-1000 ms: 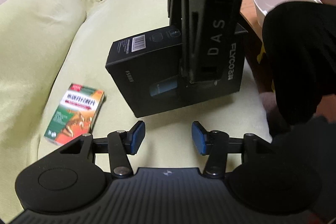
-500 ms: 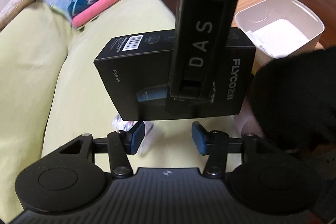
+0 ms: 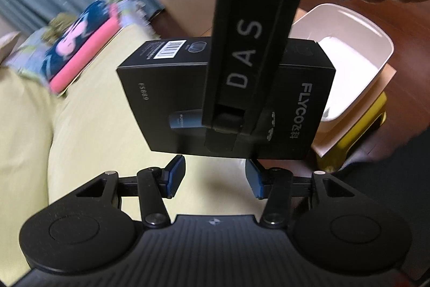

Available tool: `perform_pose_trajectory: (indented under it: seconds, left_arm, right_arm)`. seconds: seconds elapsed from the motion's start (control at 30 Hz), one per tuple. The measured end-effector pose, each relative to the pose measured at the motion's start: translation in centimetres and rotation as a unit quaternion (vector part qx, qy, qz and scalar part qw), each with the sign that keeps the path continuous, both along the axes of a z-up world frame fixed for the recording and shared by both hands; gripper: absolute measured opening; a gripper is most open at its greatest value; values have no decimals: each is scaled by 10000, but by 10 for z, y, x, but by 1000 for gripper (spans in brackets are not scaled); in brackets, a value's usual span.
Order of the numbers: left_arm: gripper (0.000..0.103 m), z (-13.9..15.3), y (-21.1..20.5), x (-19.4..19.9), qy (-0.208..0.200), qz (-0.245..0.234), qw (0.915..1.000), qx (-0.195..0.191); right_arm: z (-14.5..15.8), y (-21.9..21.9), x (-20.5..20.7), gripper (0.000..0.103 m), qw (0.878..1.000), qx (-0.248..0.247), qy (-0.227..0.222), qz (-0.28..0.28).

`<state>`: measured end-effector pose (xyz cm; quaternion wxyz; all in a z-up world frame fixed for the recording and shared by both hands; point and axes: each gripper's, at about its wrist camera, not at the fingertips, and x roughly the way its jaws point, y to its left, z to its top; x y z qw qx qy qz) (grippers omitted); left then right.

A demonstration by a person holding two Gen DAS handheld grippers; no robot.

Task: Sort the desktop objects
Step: 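Carry the black box with the right gripper over the white basin, then lower the black box into the basin and open the right gripper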

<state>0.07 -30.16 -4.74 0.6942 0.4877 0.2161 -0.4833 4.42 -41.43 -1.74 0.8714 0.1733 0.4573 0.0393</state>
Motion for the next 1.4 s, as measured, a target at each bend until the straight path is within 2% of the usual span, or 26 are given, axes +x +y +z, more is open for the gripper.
perform_pose_trajectory:
  seconds: [0.2, 0.4, 0.67, 0.8, 0.97, 1.2, 1.33, 1.4]
  left_arm:
    - [55, -14, -49, -13, 86, -556, 9984, 34]
    - [55, -29, -97, -25, 164, -1101, 9938, 76]
    - [56, -49, -116, -38, 95, -1402, 9899, 192]
    - [57, -63, -117, -40, 84, -1448, 9891, 254]
    - [57, -79, -115, -31, 168, -1418, 9890, 376]
    - [68, -100, -124, -36, 117, -1594, 9858, 513]
    - [70, -112, -129, -41, 10, -1708, 9836, 587]
    - [77, -121, -131, -45, -103, -1832, 9807, 674]
  right_arm:
    - [-5, -49, -29, 39, 9981, -63, 69, -615]
    - [-28, -81, -54, 39, 9933, 31, 254, -1129]
    - [-54, -117, -92, 39, 9838, 154, 329, -1757]
    - [-72, -135, -111, 39, 9735, 27, 384, -2254]
    - [-110, -154, -130, 39, 9557, 128, 698, -2856]
    - [-161, -167, -139, 39, 9335, 402, 1051, -3405]
    - [-183, -167, -137, 39, 9243, 531, 1195, -3585]
    - [-194, -167, -138, 39, 9202, 553, 1256, -3667]
